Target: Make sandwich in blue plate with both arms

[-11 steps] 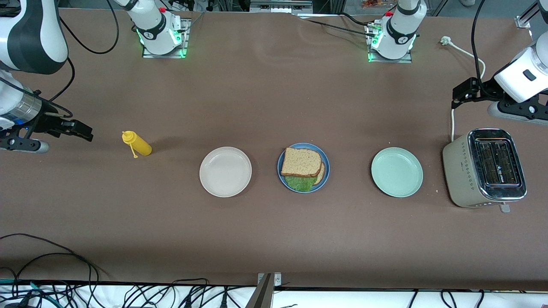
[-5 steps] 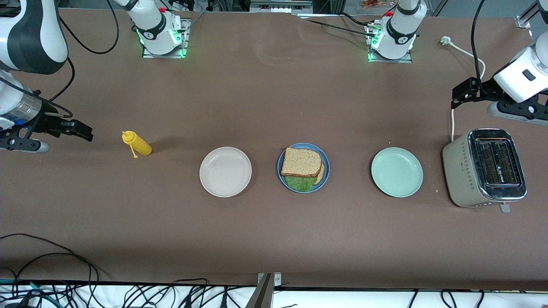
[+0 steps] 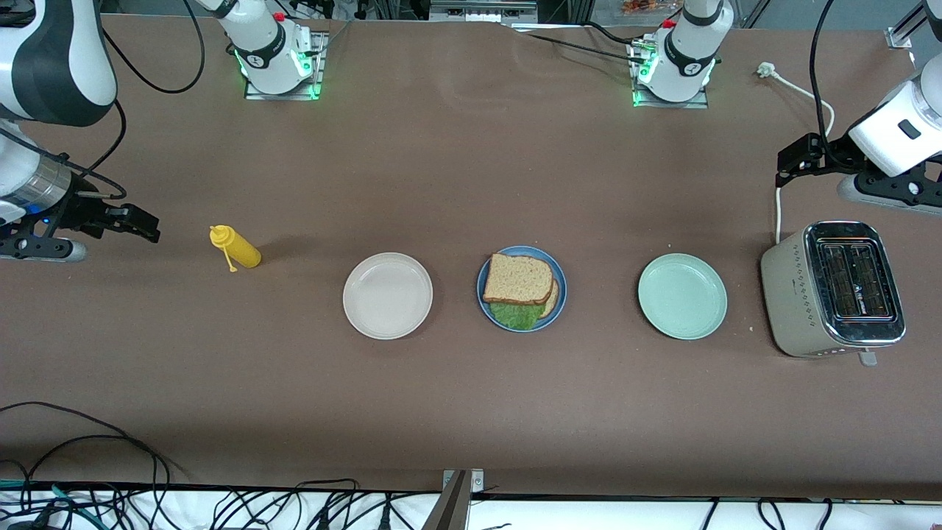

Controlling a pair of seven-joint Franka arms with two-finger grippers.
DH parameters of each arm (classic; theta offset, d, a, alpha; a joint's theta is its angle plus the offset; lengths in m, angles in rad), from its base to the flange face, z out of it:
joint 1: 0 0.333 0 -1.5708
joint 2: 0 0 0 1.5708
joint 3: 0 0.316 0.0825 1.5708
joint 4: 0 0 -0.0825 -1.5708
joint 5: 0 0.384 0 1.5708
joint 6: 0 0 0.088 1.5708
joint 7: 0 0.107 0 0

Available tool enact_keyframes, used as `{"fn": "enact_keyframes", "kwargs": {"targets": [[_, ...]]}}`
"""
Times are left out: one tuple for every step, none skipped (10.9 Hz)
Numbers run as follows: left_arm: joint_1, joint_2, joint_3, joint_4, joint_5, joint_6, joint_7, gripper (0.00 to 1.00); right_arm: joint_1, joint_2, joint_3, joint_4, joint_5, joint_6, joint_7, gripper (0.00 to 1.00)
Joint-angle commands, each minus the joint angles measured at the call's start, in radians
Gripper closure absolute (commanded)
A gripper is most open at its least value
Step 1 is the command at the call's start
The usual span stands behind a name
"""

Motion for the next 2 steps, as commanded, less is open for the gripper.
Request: {"fn": "enact_keyframes", "kwargs": {"targets": [[0.002,-0.012,-0.002,-0.003,0.017,-0.005,0.004,0.0,-0.006,0.003,0.003,0.024,0.006,-0.018,-0.028,0.0],[0.002,-0.012,-0.002,-0.003,0.017,-0.005,0.004,0.0,-0.004,0.003,0.004,0.026,0.007,-0.017,-0.031,0.0]]}}
